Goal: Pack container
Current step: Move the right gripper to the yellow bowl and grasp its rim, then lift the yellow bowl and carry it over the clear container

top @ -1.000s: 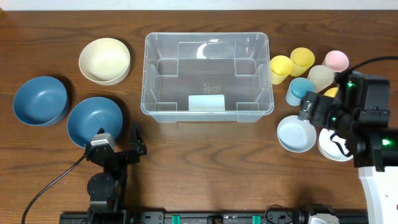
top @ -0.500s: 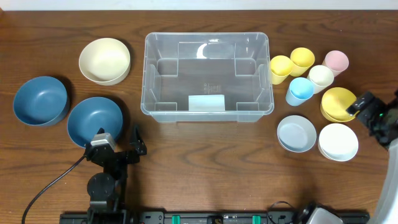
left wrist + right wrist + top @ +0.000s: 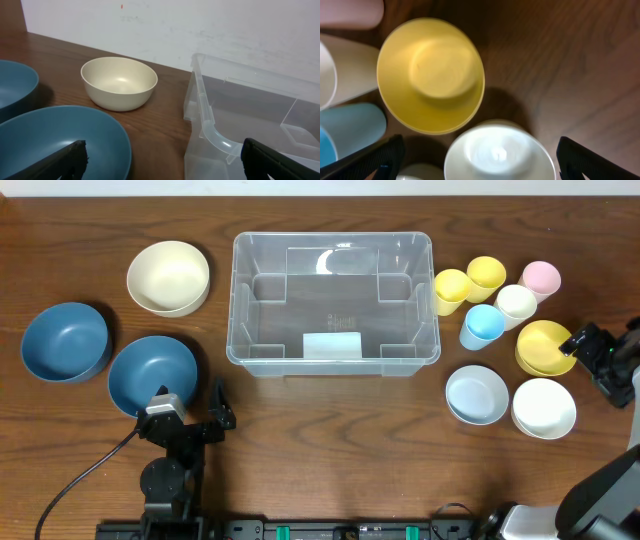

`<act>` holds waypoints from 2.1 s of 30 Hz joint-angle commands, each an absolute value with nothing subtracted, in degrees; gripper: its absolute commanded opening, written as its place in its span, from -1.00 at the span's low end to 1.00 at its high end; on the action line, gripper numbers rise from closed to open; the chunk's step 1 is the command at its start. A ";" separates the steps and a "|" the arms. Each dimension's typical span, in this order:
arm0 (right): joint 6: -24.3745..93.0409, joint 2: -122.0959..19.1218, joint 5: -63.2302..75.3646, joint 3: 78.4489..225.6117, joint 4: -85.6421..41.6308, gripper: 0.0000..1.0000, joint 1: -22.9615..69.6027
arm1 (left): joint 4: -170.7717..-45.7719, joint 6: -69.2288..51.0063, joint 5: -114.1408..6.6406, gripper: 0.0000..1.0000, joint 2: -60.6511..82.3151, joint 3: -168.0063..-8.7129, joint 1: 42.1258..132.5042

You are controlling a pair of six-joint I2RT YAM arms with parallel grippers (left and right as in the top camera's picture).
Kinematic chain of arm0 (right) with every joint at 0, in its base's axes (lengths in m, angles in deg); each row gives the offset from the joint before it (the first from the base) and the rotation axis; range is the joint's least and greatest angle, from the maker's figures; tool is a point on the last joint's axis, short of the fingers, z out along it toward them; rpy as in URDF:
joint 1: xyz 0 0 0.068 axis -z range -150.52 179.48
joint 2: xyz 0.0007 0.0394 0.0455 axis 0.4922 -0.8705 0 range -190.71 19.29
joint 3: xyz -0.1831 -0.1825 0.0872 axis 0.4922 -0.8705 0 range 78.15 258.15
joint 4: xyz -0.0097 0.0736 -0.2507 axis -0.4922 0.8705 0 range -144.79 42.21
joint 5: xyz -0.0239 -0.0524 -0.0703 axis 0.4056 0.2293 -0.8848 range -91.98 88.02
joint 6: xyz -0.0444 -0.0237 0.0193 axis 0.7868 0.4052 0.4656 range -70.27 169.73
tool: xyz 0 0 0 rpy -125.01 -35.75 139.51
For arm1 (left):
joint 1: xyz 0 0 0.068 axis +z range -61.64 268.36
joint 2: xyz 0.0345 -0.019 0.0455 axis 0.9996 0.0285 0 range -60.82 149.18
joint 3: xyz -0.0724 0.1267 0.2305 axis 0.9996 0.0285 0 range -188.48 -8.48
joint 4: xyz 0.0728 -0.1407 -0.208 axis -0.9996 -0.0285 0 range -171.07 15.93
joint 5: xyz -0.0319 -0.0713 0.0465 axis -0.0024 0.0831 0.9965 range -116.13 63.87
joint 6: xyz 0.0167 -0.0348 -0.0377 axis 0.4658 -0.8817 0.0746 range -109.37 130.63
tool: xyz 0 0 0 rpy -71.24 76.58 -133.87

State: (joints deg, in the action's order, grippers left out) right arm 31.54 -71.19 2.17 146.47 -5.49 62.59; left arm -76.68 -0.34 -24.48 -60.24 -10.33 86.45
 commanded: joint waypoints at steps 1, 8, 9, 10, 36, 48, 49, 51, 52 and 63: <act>31.99 -72.70 2.54 147.36 -7.33 0.94 62.96 | -78.14 -0.86 -24.42 0.96 -60.59 -8.71 86.69; 31.97 -74.71 1.86 147.36 -10.30 0.80 62.96 | -78.14 -0.86 -24.42 0.96 -60.59 -8.71 86.69; 31.97 -75.10 1.49 147.36 -10.37 0.79 62.96 | -78.14 -0.86 -24.42 0.96 -60.59 -8.71 86.69; 31.99 -75.52 1.12 147.34 -10.34 0.78 62.96 | -78.14 -0.86 -24.42 0.96 -60.59 -8.71 86.69; 31.97 -86.08 0.29 146.66 -15.46 -0.15 62.96 | -78.14 -0.86 -24.42 0.96 -60.59 -8.71 86.69; 31.54 -86.10 -2.16 145.96 -15.90 -0.49 62.96 | -78.14 -0.86 -24.42 0.96 -60.59 -8.71 86.69; 31.54 -86.12 -2.16 145.66 -16.18 -0.48 62.96 | -78.14 -0.86 -24.42 0.96 -60.59 -8.71 86.69; 31.54 -86.12 -2.16 144.41 -17.40 -0.46 62.96 | -78.14 -0.84 -24.42 0.96 -60.59 -8.71 86.69; 31.54 -86.12 -2.16 143.82 -18.04 -0.46 62.96 | -78.14 -0.86 -24.42 0.96 -60.59 -8.71 86.69; 29.70 -86.12 -2.14 140.74 -20.90 -0.97 62.96 | -78.14 -0.86 -24.42 0.96 -60.59 -8.71 86.69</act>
